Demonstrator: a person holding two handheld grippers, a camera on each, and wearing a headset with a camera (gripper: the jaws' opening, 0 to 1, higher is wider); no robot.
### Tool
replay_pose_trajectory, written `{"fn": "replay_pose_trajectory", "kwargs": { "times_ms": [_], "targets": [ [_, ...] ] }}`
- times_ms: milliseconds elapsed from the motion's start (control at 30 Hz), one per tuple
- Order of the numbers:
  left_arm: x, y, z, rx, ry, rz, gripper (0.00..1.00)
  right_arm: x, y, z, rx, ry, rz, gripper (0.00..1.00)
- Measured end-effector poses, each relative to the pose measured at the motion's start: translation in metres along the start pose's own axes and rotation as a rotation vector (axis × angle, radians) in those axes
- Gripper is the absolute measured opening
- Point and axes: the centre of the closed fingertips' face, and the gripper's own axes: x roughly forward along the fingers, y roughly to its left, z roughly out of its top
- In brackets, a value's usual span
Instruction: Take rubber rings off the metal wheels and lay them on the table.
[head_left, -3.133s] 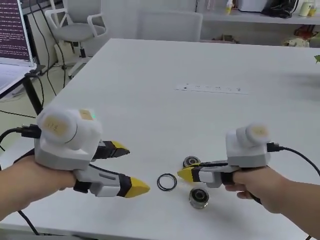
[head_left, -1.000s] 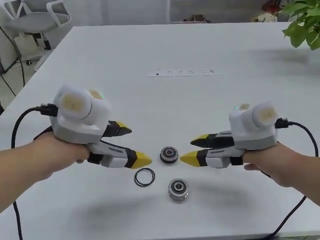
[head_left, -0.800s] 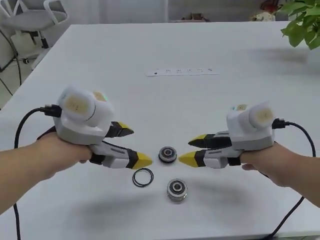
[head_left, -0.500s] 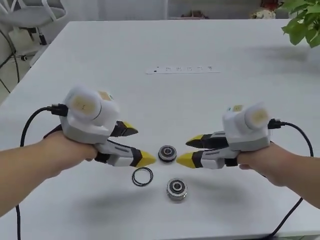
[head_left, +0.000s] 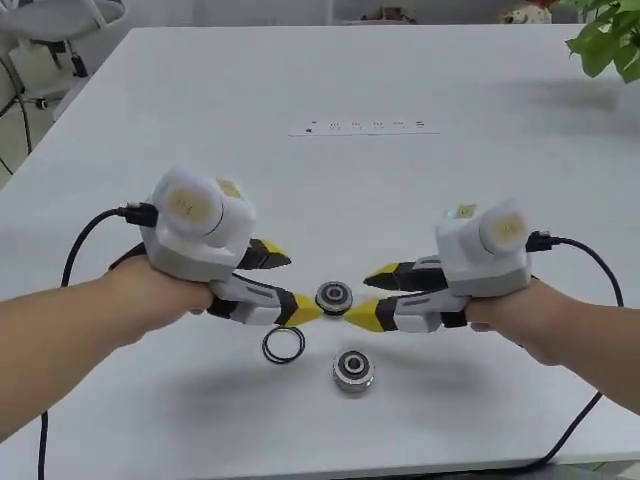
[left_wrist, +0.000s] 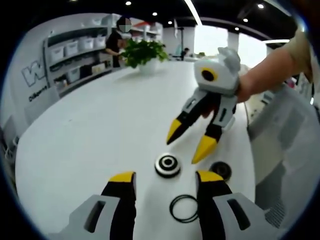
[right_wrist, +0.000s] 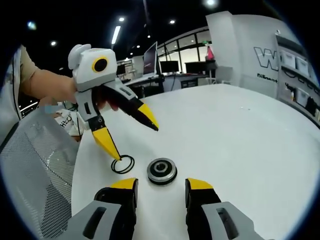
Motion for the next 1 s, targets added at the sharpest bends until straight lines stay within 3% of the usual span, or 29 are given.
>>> {"fn": "replay_pose_trajectory", "kwargs": {
  "times_ms": [1000],
  "targets": [
    [0.037,-0.007,0.004,0.028,0.011,-0.054,0.25,0.003,0.003,-0.003,0.001,0.0,0.014,0.35]
  ]
}}
